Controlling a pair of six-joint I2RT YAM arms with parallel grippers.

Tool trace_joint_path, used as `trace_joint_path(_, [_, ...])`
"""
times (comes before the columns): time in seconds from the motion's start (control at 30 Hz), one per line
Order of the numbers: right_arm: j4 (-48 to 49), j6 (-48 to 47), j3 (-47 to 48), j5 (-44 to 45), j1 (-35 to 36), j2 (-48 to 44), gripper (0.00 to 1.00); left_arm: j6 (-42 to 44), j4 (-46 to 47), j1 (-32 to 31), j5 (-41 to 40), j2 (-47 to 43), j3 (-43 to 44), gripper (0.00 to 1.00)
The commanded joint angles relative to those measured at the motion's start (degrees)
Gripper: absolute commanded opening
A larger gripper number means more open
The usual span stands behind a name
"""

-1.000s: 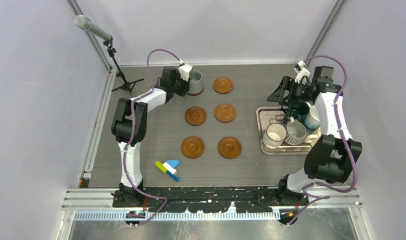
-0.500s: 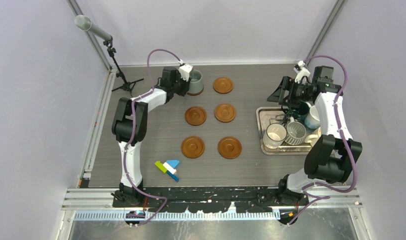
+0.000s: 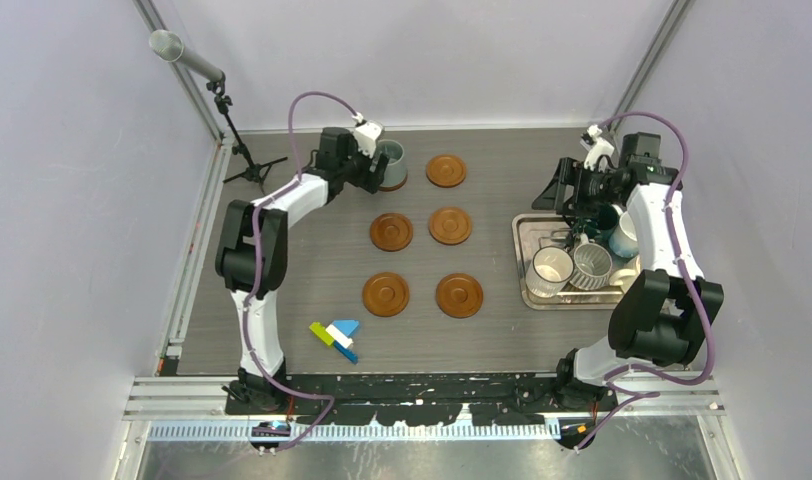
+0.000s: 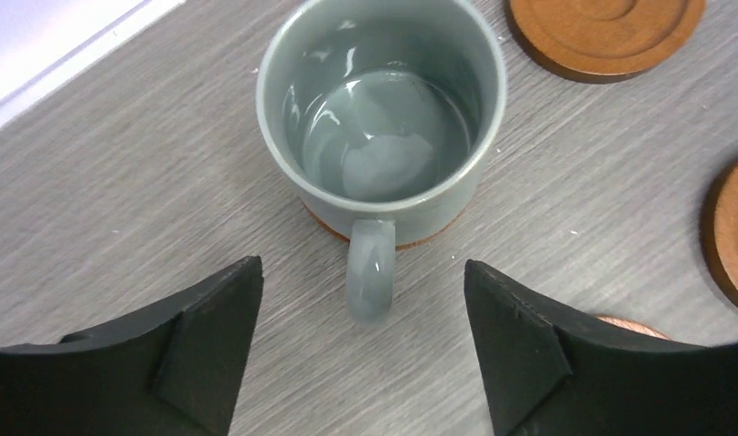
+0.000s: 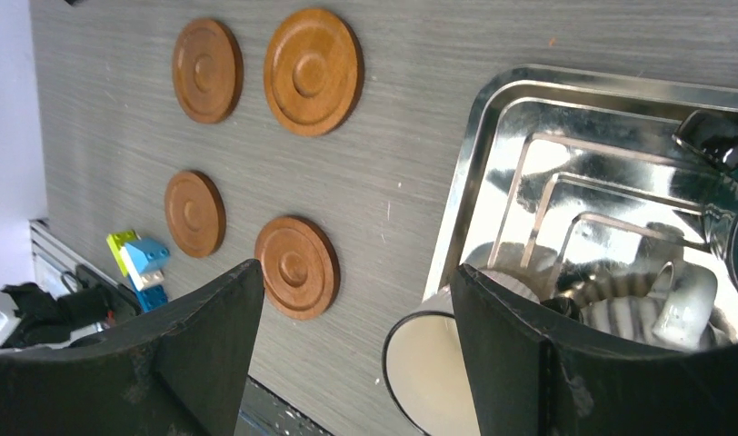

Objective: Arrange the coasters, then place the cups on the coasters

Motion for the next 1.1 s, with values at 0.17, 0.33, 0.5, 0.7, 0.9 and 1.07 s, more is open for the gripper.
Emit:
trace_joint_path(0.17, [-12.03,-12.53,5.72,11.40,3.61,-1.38,0.80,6.37,-21.22,0.49,6.06,-14.47,5.68,0.94])
trace_joint_path(0.33, [-16.77,-14.25,5.18,19.19,3.56,-1.63,0.79,4.42,-25.19,0.29,10.93,-20.23,2.32,0.99])
trace_joint_path(0.5, [-14.48,-7.94,1.31,26.27,3.40,-3.56,0.78,2.07,-23.54,-0.98,12.33,-24.82,-4.34,1.00])
trace_joint_path(0.7, [-8.91,-3.11,3.01,27.30,3.36,-1.30,0.76,-0.81,-21.10,-1.68,14.03,-28.32,-9.17,1.00])
trace_joint_path(0.9, [-6.93,4.25,4.82,30.64,3.66,2.22,0.72,-3.22,-20.17,-1.79,14.54,-31.36,-11.46,1.00])
trace_joint_path(1.07, [-6.47,6.61,1.66,32.90,4.07,1.59,0.72,-4.37,-18.74,-1.79,15.15,-33.32,-13.23,1.00])
